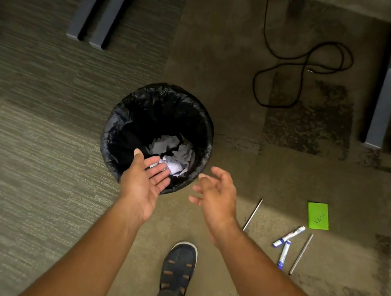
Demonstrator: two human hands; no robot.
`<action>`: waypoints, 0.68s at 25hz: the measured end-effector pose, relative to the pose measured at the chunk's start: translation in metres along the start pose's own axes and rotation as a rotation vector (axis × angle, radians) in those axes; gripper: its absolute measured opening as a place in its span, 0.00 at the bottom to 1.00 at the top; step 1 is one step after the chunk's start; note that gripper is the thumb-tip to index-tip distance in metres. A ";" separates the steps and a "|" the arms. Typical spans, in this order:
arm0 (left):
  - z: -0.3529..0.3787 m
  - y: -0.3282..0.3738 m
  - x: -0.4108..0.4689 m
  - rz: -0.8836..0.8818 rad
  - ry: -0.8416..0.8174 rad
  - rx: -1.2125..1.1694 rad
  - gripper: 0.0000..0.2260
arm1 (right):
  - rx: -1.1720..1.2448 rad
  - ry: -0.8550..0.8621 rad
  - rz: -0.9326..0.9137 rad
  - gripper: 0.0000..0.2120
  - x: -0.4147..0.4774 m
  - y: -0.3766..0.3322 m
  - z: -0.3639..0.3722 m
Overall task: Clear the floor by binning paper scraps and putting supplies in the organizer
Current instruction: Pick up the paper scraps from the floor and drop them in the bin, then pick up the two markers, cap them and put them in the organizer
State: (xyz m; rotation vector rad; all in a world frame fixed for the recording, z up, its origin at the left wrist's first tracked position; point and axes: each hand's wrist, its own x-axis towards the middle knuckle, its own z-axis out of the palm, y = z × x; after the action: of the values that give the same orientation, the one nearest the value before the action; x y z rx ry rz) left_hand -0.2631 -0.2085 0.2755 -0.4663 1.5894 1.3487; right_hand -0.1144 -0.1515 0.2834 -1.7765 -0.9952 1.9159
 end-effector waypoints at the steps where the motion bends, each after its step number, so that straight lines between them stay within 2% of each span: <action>1: 0.007 -0.005 -0.003 0.010 0.004 0.014 0.27 | -0.002 0.018 -0.007 0.16 0.000 0.005 -0.012; 7: 0.072 -0.066 -0.028 0.056 -0.002 0.184 0.22 | -0.054 0.174 0.048 0.12 0.001 0.062 -0.107; 10: 0.105 -0.122 -0.040 0.020 -0.049 0.314 0.13 | -0.118 0.283 0.100 0.11 0.005 0.102 -0.163; 13: 0.133 -0.188 -0.043 -0.020 -0.104 0.422 0.11 | -0.155 0.347 0.179 0.13 0.016 0.143 -0.222; 17: 0.154 -0.279 -0.032 -0.045 -0.185 0.647 0.03 | -0.202 0.434 0.245 0.10 0.036 0.193 -0.290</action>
State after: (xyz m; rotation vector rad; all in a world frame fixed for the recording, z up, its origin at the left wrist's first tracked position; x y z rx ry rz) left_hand 0.0340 -0.1653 0.1642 0.0195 1.7317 0.7508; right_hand 0.1997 -0.1862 0.1332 -2.3925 -0.8667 1.4882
